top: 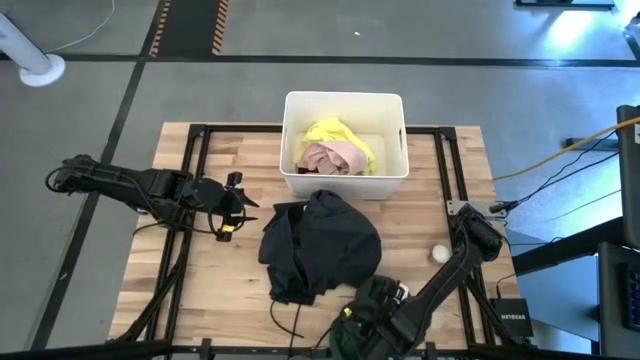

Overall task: Sort clothes
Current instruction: Put the green shirt into the white bin

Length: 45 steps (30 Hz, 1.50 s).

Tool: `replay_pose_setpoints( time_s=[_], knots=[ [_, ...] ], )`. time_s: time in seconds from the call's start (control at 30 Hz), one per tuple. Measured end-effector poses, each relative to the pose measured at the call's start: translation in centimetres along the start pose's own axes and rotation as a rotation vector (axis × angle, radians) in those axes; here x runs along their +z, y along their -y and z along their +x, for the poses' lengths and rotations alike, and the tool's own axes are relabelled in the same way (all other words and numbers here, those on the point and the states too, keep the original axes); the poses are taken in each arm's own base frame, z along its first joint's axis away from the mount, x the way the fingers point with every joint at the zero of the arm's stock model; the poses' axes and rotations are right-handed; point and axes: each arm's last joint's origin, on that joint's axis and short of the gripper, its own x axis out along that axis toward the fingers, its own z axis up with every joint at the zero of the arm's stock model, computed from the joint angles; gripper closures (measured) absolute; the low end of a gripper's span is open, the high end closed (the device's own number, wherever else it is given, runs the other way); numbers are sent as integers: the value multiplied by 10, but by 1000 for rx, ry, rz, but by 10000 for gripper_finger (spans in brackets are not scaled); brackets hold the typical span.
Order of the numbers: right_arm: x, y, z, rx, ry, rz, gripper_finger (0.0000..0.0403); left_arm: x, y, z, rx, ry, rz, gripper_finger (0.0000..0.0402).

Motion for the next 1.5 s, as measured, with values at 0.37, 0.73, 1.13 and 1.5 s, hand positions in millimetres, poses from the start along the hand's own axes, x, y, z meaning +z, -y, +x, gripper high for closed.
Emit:
replay_pose_setpoints(
  time_s=[0.37, 0.73, 1.13, 1.5],
  knots=[
    [-6, 21, 53, -82, -70, 15, 172, 0, 0, 0, 1, -1, 5, 249],
    [2, 31, 68, -84, -103, 51, 335, 1, 0, 0, 2, 9, 5, 249],
    [15, 20, 41, -92, -36, 29, 373, 1, 0, 0, 3, 16, 17, 249],
    [41, -1, -40, 53, 195, -58, 375, 1, 0, 0, 3, 16, 15, 249]
  ],
)
